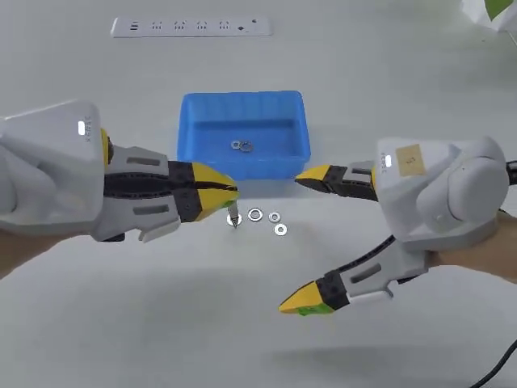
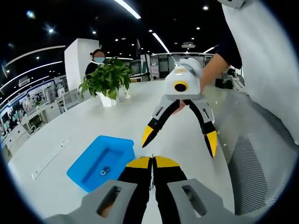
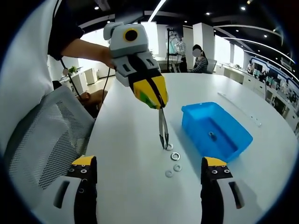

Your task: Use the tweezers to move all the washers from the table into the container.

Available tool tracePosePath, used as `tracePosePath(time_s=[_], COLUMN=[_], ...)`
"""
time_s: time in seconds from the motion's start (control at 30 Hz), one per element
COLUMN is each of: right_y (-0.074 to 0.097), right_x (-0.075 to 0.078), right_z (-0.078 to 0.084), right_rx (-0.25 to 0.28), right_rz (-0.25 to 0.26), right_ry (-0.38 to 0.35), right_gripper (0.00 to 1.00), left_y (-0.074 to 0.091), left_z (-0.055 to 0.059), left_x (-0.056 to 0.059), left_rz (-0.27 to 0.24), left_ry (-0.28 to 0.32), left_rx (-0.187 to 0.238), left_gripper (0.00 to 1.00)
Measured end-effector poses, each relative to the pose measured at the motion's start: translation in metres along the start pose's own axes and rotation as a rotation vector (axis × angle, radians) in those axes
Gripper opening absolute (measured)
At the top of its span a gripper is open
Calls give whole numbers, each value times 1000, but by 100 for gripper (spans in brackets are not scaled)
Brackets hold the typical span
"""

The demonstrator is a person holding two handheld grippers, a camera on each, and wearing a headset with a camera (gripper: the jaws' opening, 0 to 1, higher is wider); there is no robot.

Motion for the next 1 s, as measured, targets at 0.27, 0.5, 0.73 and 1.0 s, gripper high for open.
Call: tracePosePath(time_s=[0.27, 0.5, 0.73, 1.0], right_y=[-35, -54, -63, -64], right_x=[9, 15, 20, 23], right_z=[-12, -19, -18, -17], right_rx=[-6, -17, -38, -46], right_rz=[-85, -140, -160, -165], right_ry=[25, 28, 33, 12], right_gripper=[78, 56, 40, 24], left_y=[5, 6, 3, 2], left_z=[1, 3, 2, 2], left_x=[-8, -13, -15, -15], left_rz=[25, 37, 18, 18], left_ry=[56, 84, 112, 117], left_rx=[-41, -63, -57, -53], left_gripper=[4, 4, 4, 4])
Point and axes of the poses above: the centre of the closed fingertips' face, and the gripper's own axes: y roughly backward along the fingers, x roughly to its right, z roughly out of its underside, the point moved 5 cm from there along y, roughly backward along the fingers, and after that the axes turned 12 degrees about x, right-handed, at the moved point
